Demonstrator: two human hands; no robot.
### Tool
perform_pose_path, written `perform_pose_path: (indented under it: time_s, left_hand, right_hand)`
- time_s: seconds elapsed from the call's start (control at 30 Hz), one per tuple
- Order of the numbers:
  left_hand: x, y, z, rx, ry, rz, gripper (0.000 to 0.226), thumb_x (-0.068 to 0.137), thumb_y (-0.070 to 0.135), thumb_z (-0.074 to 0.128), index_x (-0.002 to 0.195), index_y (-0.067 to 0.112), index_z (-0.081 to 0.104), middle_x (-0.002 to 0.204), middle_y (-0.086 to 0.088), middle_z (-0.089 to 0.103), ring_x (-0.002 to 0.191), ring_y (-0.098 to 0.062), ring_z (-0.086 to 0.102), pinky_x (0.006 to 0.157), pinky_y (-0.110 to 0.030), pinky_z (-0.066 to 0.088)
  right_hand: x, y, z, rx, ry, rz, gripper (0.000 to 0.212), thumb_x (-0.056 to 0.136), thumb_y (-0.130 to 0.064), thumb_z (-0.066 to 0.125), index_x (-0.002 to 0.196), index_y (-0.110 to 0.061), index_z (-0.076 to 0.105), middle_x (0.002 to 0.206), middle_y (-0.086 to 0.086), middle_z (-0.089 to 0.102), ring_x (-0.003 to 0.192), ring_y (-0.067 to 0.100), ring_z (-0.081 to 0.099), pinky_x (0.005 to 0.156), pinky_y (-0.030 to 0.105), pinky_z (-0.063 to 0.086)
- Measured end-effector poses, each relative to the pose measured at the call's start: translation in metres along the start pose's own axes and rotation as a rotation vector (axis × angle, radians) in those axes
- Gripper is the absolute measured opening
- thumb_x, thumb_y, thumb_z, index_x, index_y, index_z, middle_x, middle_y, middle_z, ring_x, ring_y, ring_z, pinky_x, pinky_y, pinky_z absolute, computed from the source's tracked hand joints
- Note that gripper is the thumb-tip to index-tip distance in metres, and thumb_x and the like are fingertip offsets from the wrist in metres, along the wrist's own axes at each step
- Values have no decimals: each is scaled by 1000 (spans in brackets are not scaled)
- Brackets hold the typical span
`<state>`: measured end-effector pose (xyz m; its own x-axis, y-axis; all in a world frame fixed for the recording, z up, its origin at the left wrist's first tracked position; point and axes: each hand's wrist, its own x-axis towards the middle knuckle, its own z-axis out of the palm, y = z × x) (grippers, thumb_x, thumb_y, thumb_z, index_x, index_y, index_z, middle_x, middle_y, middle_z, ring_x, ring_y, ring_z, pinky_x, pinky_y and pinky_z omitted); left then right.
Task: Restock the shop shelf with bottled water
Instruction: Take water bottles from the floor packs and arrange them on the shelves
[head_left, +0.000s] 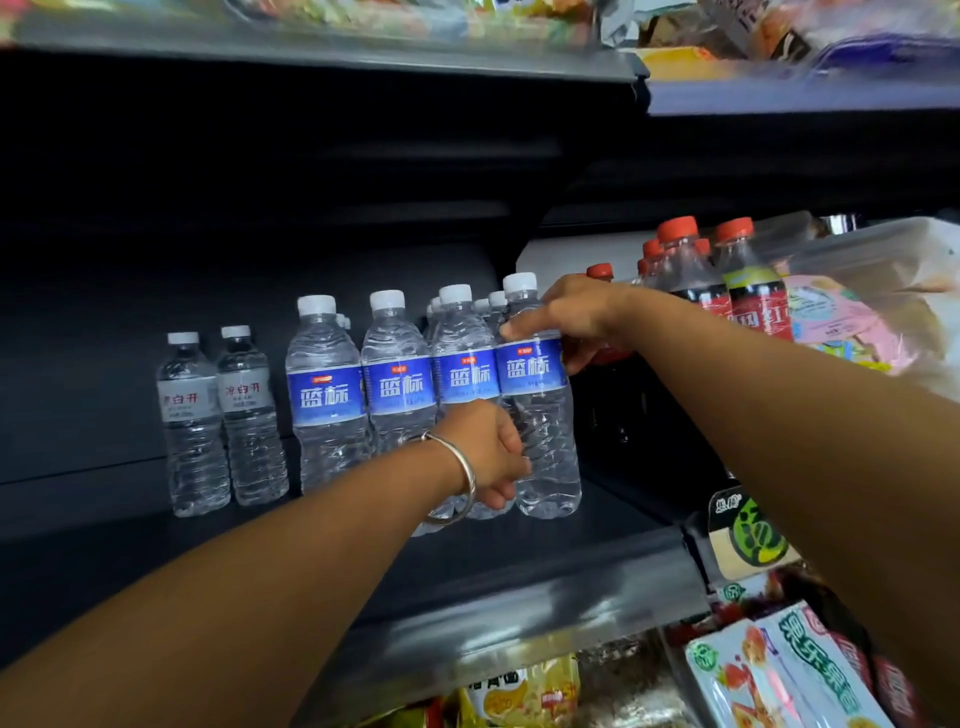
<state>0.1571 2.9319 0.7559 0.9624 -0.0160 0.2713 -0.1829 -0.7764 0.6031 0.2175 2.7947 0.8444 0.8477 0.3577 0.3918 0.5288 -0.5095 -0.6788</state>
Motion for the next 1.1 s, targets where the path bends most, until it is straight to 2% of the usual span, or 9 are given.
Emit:
perform_pose_path:
  time_s: [0.1,0.2,0.33,0.47,0.6,0.83,0.93,1.03,1.1]
  left_hand:
    - [1,1,2,-21,4,-8,17,84,3,64,80,12,50,68,-13,62,58,-24,61,58,-33,56]
    - [1,1,3,-33,4,-11,17,85,2,62,81,13,50,69,-13,61,58,-22,62,55,-31,56]
    - [2,-3,4,-18,11,-3,17,85,1,62,79,14,51,75,-14,63,60,-20,63,57,-30,56]
    - [-1,-8,4,-2,8,6,17,84,3,63,78,15,52,81,-16,66,65,-23,64,64,-33,57]
    - [-3,-11,6,8,15,15,18,84,4,64,78,16,52,81,-15,65,63,-19,62,65,-31,56]
    - [-6,-12,9,17,15,16,20,84,4,63,75,17,51,71,-10,63,60,-18,61,67,-31,56]
    - [-10,-9,11,19,22,23,20,84,3,63,75,17,51,72,-12,62,58,-16,59,65,-30,55]
    - [-14,-7,15,22,27,34,20,83,3,63,74,17,51,77,-15,63,62,-19,60,74,-38,55]
    - [-17,-5,17,24,42,41,21,82,4,65,73,18,52,80,-17,65,69,-26,63,78,-40,55]
  right_hand:
    - [2,4,1,6,30,0,55,78,-40,73,114,-6,50,100,12,60,81,27,65,70,40,59]
    - [2,7,3,13,51,-15,57,81,-41,70,115,2,53,110,18,63,97,33,65,79,46,57]
    - [5,11,7,2,59,-30,51,84,-44,65,110,-1,56,101,15,66,88,28,67,74,41,59]
    - [7,15,13,61,85,-30,59,86,-43,62,127,-5,46,98,8,64,77,16,63,66,32,56]
    - [4,18,16,156,93,-40,62,89,-37,60,138,-7,36,102,7,60,87,18,62,79,37,55]
    - [0,21,24,206,176,-66,49,89,-32,62,128,-6,47,109,10,62,95,22,64,82,43,56]
    - [-2,22,26,181,251,-70,54,86,-36,65,127,-4,50,115,14,62,101,27,64,85,46,55]
    - [-5,22,30,128,304,-75,50,87,-37,64,119,0,54,112,17,61,101,30,63,87,47,53]
    - [-6,24,33,69,318,-62,50,90,-39,59,120,1,53,115,17,59,104,31,61,90,46,51]
